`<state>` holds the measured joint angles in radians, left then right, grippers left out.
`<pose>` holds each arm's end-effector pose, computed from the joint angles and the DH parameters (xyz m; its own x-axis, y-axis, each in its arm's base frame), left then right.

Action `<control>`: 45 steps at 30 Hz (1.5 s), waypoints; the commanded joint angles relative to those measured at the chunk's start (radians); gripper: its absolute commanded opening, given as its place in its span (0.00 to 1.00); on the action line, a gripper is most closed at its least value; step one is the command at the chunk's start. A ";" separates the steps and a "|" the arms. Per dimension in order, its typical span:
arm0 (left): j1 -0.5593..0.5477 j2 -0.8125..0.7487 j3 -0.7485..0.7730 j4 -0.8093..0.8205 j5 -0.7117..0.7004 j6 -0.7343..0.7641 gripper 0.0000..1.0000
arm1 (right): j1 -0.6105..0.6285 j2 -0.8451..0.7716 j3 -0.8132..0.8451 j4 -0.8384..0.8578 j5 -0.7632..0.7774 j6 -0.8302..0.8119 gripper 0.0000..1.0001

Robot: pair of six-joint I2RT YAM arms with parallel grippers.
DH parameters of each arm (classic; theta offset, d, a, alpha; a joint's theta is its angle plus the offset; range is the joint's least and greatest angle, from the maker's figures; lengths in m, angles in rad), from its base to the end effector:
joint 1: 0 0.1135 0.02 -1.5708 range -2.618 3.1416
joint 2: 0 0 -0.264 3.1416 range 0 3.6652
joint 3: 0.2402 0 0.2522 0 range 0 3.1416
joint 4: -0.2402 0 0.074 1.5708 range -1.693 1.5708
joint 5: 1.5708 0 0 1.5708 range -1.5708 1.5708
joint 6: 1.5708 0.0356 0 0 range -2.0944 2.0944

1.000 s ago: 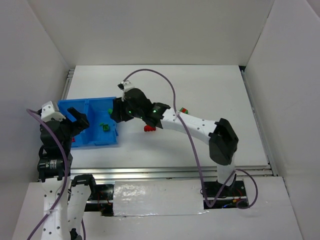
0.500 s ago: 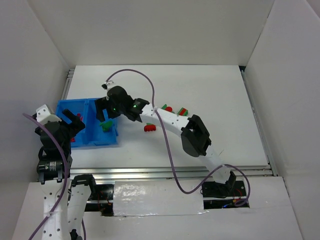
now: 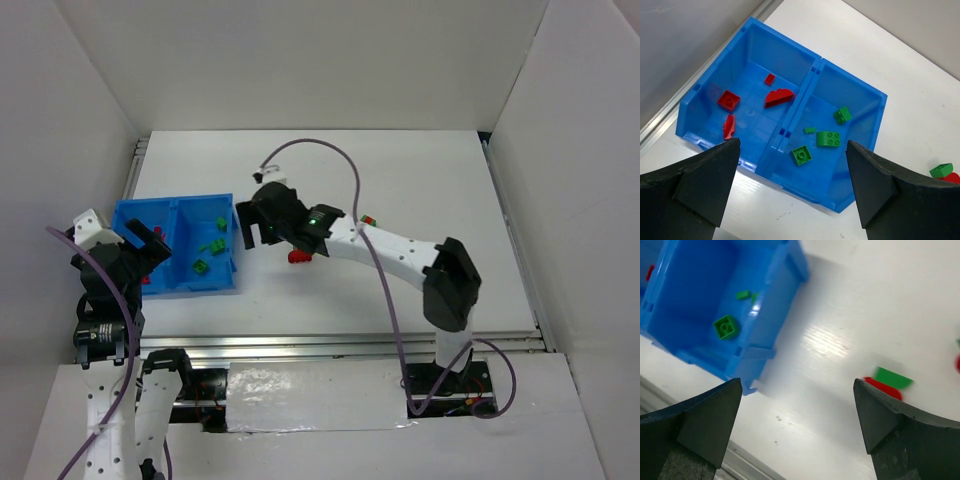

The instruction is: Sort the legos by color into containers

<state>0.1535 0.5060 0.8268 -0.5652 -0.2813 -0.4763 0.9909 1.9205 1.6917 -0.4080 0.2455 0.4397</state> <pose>0.1048 0.0262 0.3495 -0.0231 -0.4493 -0.8931 -0.4767 0.7902 -0.3852 0.2538 0.3716 0.2999 -0.5947 -0.1543 -0.7890 -0.4987 0.8406 0.2115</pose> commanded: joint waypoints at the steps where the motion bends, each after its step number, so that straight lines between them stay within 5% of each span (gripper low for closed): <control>1: -0.005 -0.006 0.023 0.059 0.062 0.010 1.00 | -0.034 -0.141 -0.158 -0.043 0.181 0.077 1.00; 6: -0.003 -0.011 0.020 0.068 0.094 0.018 1.00 | -0.089 -0.161 -0.339 0.037 0.106 0.057 1.00; 34: -0.003 -0.003 0.017 0.079 0.136 0.028 0.99 | -0.120 0.141 -0.242 0.051 0.106 0.136 0.98; 36: -0.003 -0.001 0.017 0.079 0.137 0.030 0.99 | -0.120 0.143 -0.256 0.066 0.097 0.134 0.88; 38: -0.003 -0.001 0.015 0.079 0.137 0.030 1.00 | -0.118 0.127 -0.289 0.093 0.084 0.136 0.65; 42: -0.003 0.005 0.014 0.082 0.149 0.031 0.99 | -0.110 0.075 -0.360 0.155 0.069 0.123 0.43; 43: -0.003 0.008 0.012 0.087 0.154 0.030 1.00 | -0.109 0.066 -0.381 0.173 0.066 0.113 0.22; 45: -0.005 0.015 0.006 0.096 0.192 0.030 0.99 | -0.095 0.023 -0.412 0.198 0.066 0.065 0.13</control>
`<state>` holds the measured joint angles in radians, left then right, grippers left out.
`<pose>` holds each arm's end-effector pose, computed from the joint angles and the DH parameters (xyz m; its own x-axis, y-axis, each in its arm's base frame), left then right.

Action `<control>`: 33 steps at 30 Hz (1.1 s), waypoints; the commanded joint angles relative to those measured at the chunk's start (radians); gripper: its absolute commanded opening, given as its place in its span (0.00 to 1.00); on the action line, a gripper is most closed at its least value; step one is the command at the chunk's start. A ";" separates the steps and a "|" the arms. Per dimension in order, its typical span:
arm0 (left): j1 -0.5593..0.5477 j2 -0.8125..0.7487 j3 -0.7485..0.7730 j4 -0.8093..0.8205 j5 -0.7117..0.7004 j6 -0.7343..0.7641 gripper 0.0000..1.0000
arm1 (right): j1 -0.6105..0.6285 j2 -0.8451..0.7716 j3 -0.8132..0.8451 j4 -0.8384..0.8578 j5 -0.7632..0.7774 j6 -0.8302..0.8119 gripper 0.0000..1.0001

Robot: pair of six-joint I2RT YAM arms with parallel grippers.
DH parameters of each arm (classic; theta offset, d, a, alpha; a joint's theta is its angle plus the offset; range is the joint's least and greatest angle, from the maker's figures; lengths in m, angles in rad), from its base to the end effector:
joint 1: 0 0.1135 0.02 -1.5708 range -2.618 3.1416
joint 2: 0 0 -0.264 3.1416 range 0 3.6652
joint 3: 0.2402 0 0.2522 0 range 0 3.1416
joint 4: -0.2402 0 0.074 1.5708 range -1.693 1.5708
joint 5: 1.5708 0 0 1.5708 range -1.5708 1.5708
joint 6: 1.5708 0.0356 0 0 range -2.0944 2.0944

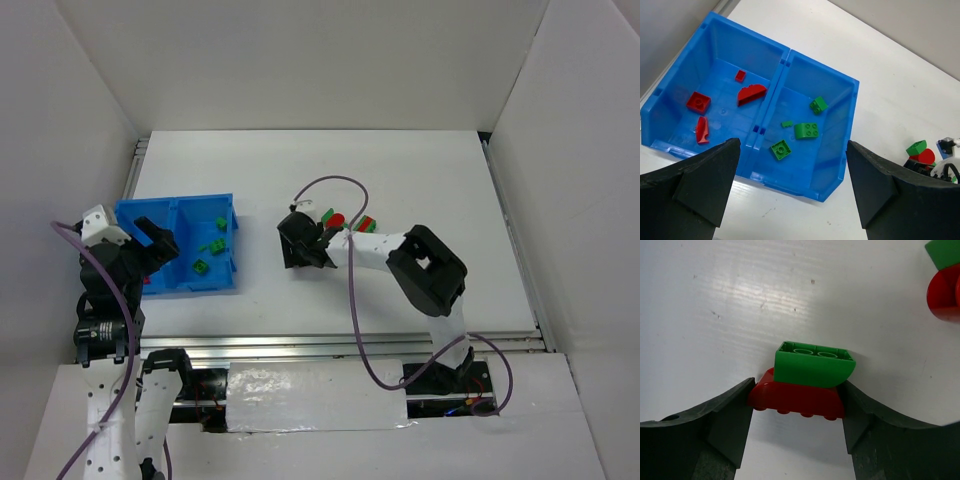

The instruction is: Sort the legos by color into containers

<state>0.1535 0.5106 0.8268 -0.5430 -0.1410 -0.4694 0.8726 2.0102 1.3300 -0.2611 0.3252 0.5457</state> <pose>0.1082 0.0218 0.3511 -0.0685 -0.4638 -0.8833 -0.3562 0.8384 -0.4126 0.2812 0.3174 0.1579 -0.7581 -0.1383 -0.6373 -0.2474 0.9652 0.0848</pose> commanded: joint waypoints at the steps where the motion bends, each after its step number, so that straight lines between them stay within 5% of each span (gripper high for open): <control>1: -0.006 0.014 0.002 0.083 0.075 0.023 1.00 | 0.028 -0.091 -0.095 0.090 -0.020 -0.067 0.13; 3: -0.026 0.037 -0.011 0.121 0.139 0.025 1.00 | 0.048 -0.192 -0.158 0.147 -0.099 -0.137 0.13; 7: -0.061 0.127 0.006 0.164 0.492 -0.003 1.00 | 0.097 -0.416 -0.365 0.258 -0.308 -0.361 0.15; 11: -0.078 0.261 -0.040 0.300 0.859 -0.205 0.99 | 0.118 -0.583 -0.390 0.217 -0.348 -0.409 0.16; 14: -0.164 0.278 -0.151 0.502 0.980 -0.399 1.00 | 0.128 -0.654 -0.393 0.195 -0.391 -0.440 0.16; 19: -0.368 0.325 -0.170 0.637 0.923 -0.474 1.00 | 0.146 -0.711 -0.368 0.166 -0.431 -0.461 0.18; 33: -0.479 0.396 -0.213 0.624 0.837 -0.439 0.99 | 0.180 -0.783 -0.339 0.161 -0.431 -0.477 0.19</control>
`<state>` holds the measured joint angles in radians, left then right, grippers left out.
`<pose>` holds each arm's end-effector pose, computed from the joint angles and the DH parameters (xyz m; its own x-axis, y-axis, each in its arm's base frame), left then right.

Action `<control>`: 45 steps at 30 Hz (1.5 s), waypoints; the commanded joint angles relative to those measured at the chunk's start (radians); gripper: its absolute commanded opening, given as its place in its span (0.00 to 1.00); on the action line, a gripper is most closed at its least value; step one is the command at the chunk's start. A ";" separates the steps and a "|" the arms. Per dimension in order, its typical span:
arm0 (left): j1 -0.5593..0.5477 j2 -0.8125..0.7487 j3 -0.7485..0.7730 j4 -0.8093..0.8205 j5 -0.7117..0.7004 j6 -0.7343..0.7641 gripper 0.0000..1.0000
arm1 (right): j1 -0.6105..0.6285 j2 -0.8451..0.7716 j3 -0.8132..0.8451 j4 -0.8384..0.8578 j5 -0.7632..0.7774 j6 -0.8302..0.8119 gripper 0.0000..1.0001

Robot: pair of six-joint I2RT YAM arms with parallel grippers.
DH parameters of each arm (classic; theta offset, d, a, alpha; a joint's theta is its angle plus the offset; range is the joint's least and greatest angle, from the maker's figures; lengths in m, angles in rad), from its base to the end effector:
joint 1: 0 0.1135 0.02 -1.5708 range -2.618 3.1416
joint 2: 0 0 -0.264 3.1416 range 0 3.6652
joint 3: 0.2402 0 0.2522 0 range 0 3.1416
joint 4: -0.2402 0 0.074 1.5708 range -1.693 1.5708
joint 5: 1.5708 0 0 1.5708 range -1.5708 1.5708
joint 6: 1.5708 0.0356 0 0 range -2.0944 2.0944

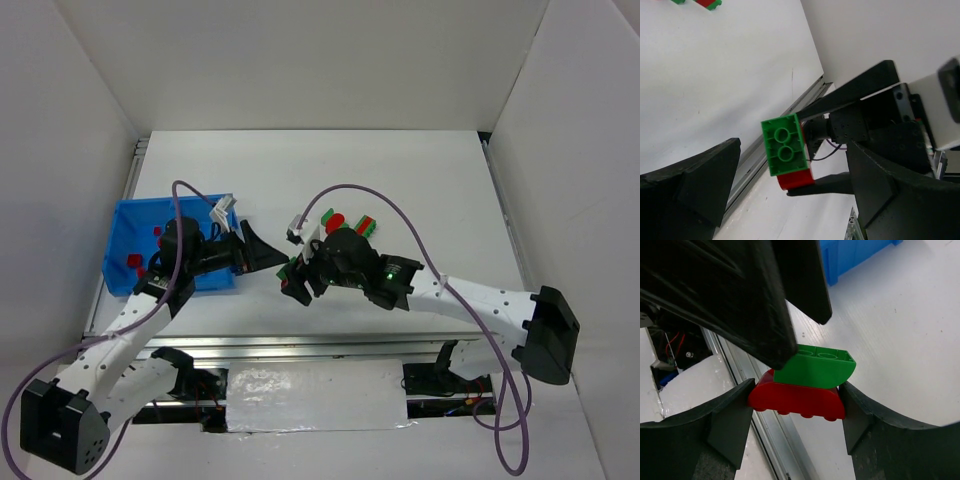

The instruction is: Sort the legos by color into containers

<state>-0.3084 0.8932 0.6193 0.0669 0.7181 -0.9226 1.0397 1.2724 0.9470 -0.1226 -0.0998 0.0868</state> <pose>0.1884 -0.0846 0.2900 -0.7895 -0.3785 -0.4831 0.3523 0.3649 -0.8618 0.1450 0.2538 0.2970 -0.2969 -0.3351 -0.8942 -0.8810 0.4573 0.1211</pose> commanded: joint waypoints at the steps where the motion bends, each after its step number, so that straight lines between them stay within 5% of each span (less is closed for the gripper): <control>1: -0.020 0.021 -0.007 0.011 -0.025 0.016 0.99 | 0.014 -0.051 0.045 0.026 -0.008 -0.019 0.19; 7: -0.052 0.032 -0.027 0.073 -0.016 -0.012 0.94 | 0.026 -0.077 0.029 0.069 0.008 -0.019 0.20; 10: -0.077 0.044 -0.041 0.138 0.000 -0.039 0.81 | 0.026 -0.076 0.015 0.110 0.053 -0.015 0.20; 13: -0.095 0.056 -0.044 0.194 0.021 -0.064 0.58 | 0.026 -0.041 0.033 0.112 0.074 -0.021 0.19; 14: -0.097 0.059 -0.044 0.201 0.029 -0.068 0.40 | 0.026 -0.030 0.045 0.110 0.075 -0.021 0.19; 16: -0.100 0.064 -0.032 0.200 0.037 -0.061 0.21 | 0.026 -0.004 0.052 0.107 0.080 -0.025 0.18; 17: -0.098 0.064 -0.021 0.179 0.035 -0.045 0.01 | 0.026 0.002 0.049 0.107 0.083 -0.024 0.18; 18: -0.098 0.064 0.014 0.147 0.015 -0.001 0.00 | 0.026 0.004 0.044 0.112 0.086 -0.027 0.17; 22: -0.087 0.021 0.106 -0.115 -0.135 0.116 0.00 | 0.026 -0.014 -0.037 0.148 0.097 -0.036 0.13; 29: 0.145 -0.016 0.246 -0.352 -0.271 0.250 0.00 | 0.020 -0.073 -0.145 0.184 0.155 -0.021 0.12; 31: 0.158 -0.010 0.282 -0.426 -0.474 0.269 0.00 | 0.016 -0.099 -0.172 0.189 0.158 -0.013 0.12; 38: 0.175 0.084 0.336 -0.489 -0.846 0.217 0.02 | 0.008 -0.140 -0.183 0.196 0.155 -0.002 0.12; 45: 0.190 0.283 0.381 -0.504 -1.005 0.169 0.69 | 0.008 -0.202 -0.198 0.186 0.123 0.008 0.14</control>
<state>-0.1265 1.1481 0.9432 -0.4213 -0.1680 -0.7223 1.0531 1.1290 0.7567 0.0368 0.0303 0.0860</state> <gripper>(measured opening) 0.633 0.712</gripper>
